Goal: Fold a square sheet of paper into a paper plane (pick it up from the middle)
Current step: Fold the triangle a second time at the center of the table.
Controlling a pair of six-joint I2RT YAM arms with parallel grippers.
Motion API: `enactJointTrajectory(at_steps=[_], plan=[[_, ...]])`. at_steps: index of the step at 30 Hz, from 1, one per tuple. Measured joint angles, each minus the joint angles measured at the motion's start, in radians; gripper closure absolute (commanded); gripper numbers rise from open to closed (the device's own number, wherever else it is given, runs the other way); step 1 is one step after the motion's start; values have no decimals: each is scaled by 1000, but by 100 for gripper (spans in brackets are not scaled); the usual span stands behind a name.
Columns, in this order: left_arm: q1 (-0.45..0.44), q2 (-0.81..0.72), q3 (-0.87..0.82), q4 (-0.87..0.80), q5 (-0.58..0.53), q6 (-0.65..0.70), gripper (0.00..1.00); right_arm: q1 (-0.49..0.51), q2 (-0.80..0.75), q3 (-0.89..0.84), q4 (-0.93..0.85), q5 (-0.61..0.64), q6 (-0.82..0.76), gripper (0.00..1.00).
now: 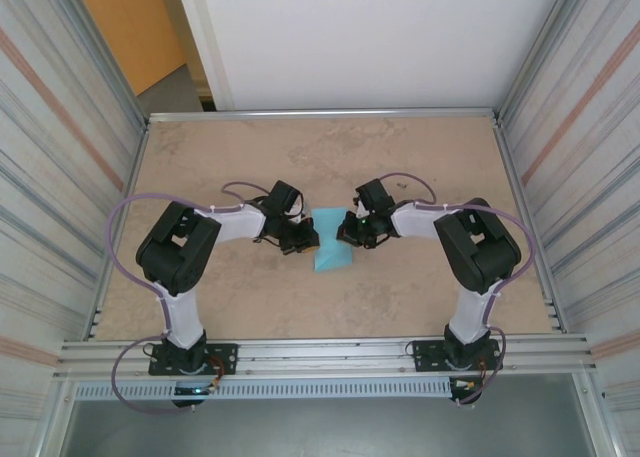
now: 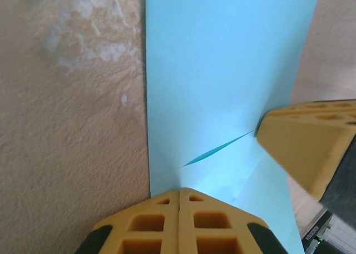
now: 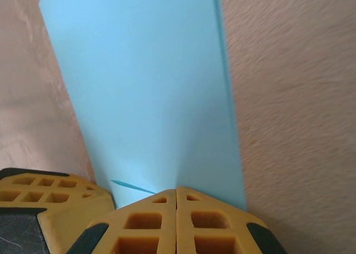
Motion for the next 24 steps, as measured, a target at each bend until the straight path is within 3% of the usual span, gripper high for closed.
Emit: enactJointTrajectory(at_steps=[10,15,24], plan=[[0,3,10,-12,0,3,95,-84,-107,-20,-38,42,-56,91],[0,8,21,-26,1,6,95,-41,-174,-18,-35,37,-82,91],[0,11,24,-27,6,11,94,58,-50,-18,-2,-45,-76,92]])
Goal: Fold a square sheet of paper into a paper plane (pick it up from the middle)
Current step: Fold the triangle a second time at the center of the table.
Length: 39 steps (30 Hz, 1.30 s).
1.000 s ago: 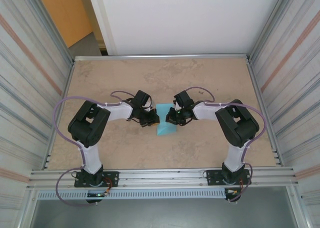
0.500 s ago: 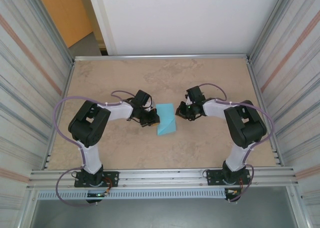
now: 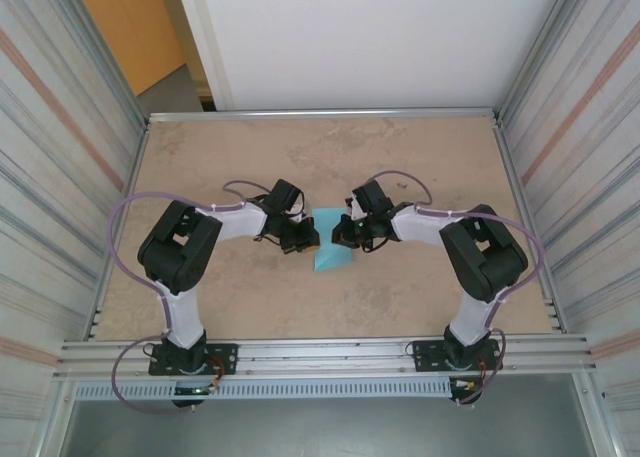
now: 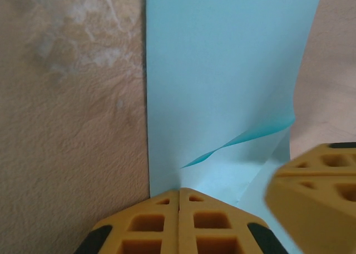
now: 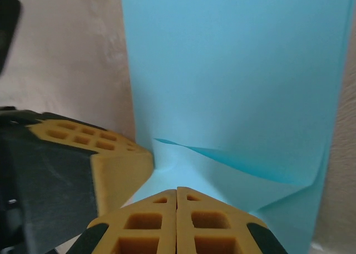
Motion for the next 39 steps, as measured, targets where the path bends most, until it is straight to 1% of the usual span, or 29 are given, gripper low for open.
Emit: enactJointTrajectory(at_steps=[6,13,17,23,27,39], plan=[[0,0,0,0,3,0,94,-3,34,0,11,0,2,92],[-1,-12,0,1,10,2,91,-11,45,-14,36,1,2,93],[-15,-72,-9,8,10,5,88,-13,45,-24,54,-9,2,93],[-76,-159,-51,27,9,-1,88,-18,45,-34,72,-20,3,93],[-103,-153,-74,26,10,-15,90,-18,45,-36,75,-21,3,94],[-124,-69,-67,27,11,-20,91,-18,45,-39,82,-24,3,94]])
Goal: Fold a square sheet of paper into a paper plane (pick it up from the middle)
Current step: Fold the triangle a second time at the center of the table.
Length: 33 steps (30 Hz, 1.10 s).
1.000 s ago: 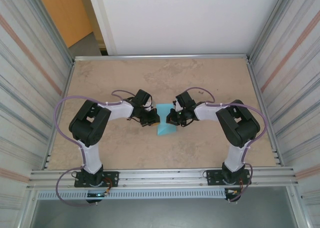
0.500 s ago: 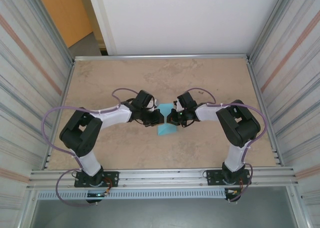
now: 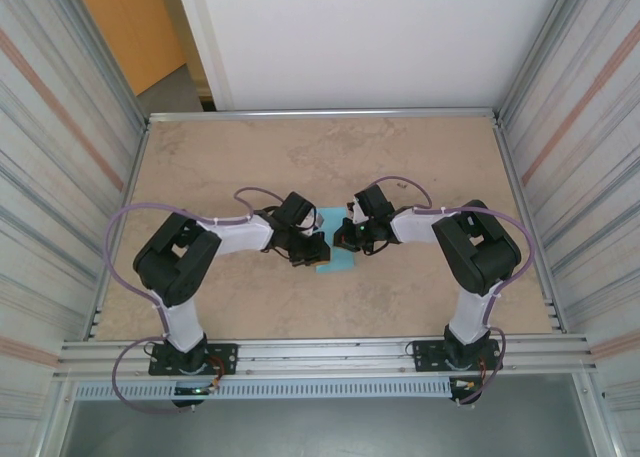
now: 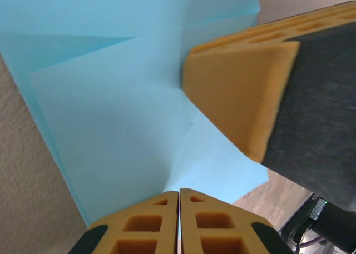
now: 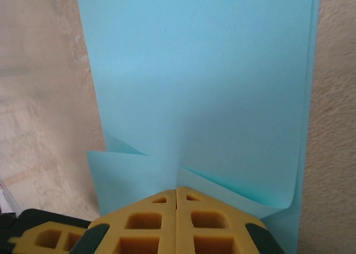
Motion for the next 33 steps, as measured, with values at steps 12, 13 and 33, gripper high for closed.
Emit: enactJointTrajectory(at_steps=[12,13,33], plan=[[0,41,52,-1,-1,1,91,0,0,-1,1,0,0,94],[0,43,52,-1,-1,1,90,0,0,-1,1,0,0,94],[6,64,52,-9,0,28,93,-5,3,-3,5,-4,0,94]])
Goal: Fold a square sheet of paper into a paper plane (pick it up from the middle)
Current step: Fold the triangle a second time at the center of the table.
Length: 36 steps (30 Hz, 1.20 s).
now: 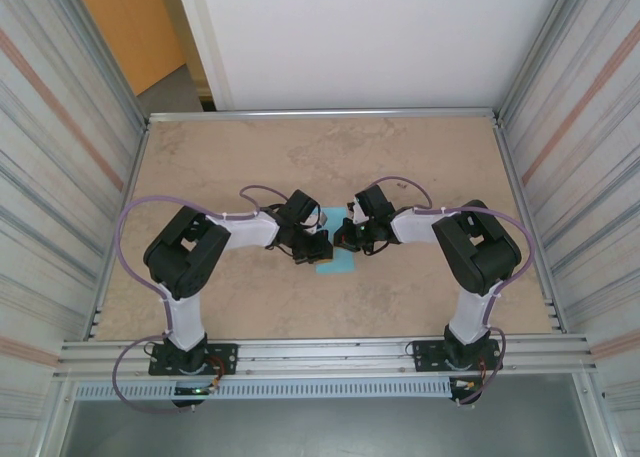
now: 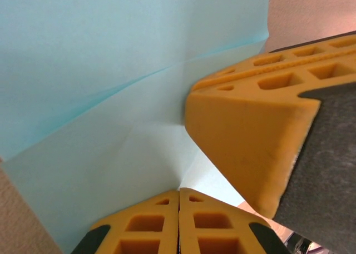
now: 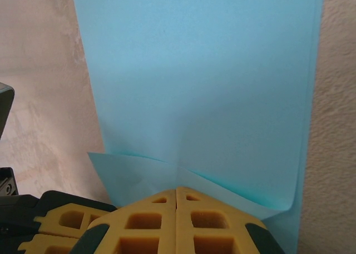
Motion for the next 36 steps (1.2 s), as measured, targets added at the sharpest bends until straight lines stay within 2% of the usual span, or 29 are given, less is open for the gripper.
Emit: enactJointTrajectory(at_steps=[18,29,36], plan=[[23,-74,-100,-26,37,57,93,-9,17,9,0,-37,0,94],[54,-212,-199,-143,21,80,93,-9,18,10,0,-38,0,94],[54,-290,-196,-98,18,44,93,-9,18,13,-4,-38,0,94]])
